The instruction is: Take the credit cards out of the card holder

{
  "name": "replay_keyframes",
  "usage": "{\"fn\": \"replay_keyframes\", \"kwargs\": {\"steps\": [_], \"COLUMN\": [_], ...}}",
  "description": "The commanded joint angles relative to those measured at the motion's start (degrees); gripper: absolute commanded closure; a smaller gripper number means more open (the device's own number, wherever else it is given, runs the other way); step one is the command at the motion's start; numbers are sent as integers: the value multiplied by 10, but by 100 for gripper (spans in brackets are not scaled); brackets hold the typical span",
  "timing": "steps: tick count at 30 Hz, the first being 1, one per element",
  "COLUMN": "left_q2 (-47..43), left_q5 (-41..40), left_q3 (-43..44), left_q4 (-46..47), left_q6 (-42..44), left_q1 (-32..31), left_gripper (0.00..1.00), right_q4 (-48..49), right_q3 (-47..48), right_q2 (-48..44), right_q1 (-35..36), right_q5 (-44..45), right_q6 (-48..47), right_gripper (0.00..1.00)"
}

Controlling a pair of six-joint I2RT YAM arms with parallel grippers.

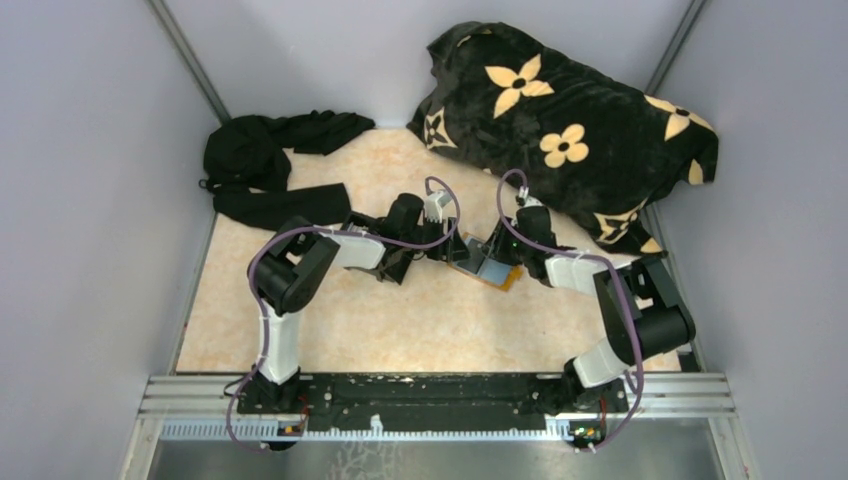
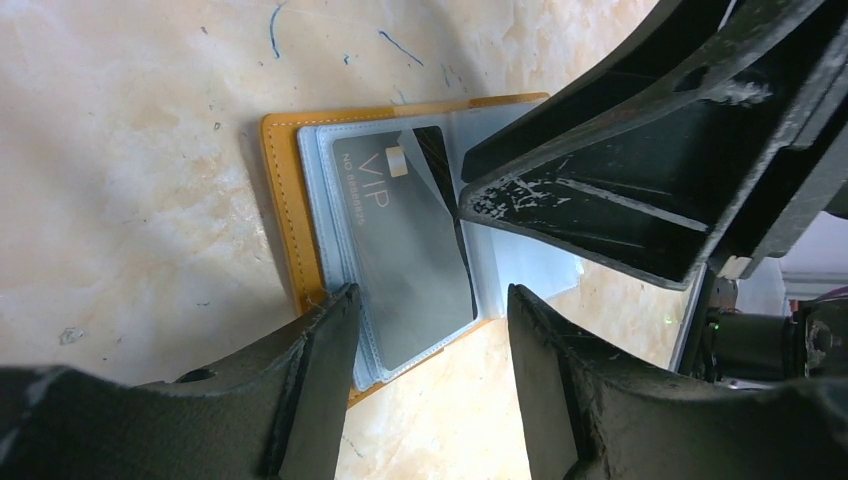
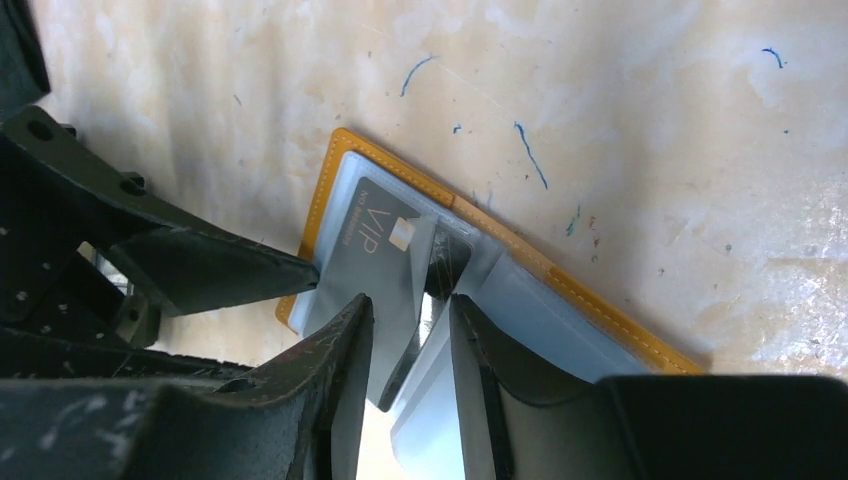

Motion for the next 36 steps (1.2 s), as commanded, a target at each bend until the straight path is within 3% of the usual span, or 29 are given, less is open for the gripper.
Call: {"fn": "replay_keyframes", "kwargs": {"steps": [1,3,6,13,19,25,36], "left_q2": [30,26,7,1,15,-3,-26], "left_q5": [-2,-1,2,40,66,95,96], "left_q3": [-13,-16,-21,-6,-21,-20,-16], "left_q4": [-31,-29,-23,-15,15,38,43], "left_q6": [-2,-3,-4,-15,-40,-62,-62], "left_q1": [-1,-1,0,0,0,-1,-2], "left_gripper": [37,38,38,38,38,38,38], "right_q4": [-8,-10,-17,-28,11,49,11], "right_q3": [9,8,10,-1,-40,-71,-54], "right_q2": [-33,-39,-43,-60,-56,-50,-67], "right_q1": [-3,-3,-3,-3,-3,-3,-3], "right_q5": [-3,-6,-10,-22,-27,-22,-4], "right_q6": [3,1,-3,3,30,49,22], "right_gripper": [65,70,100,100,83,100,100]}}
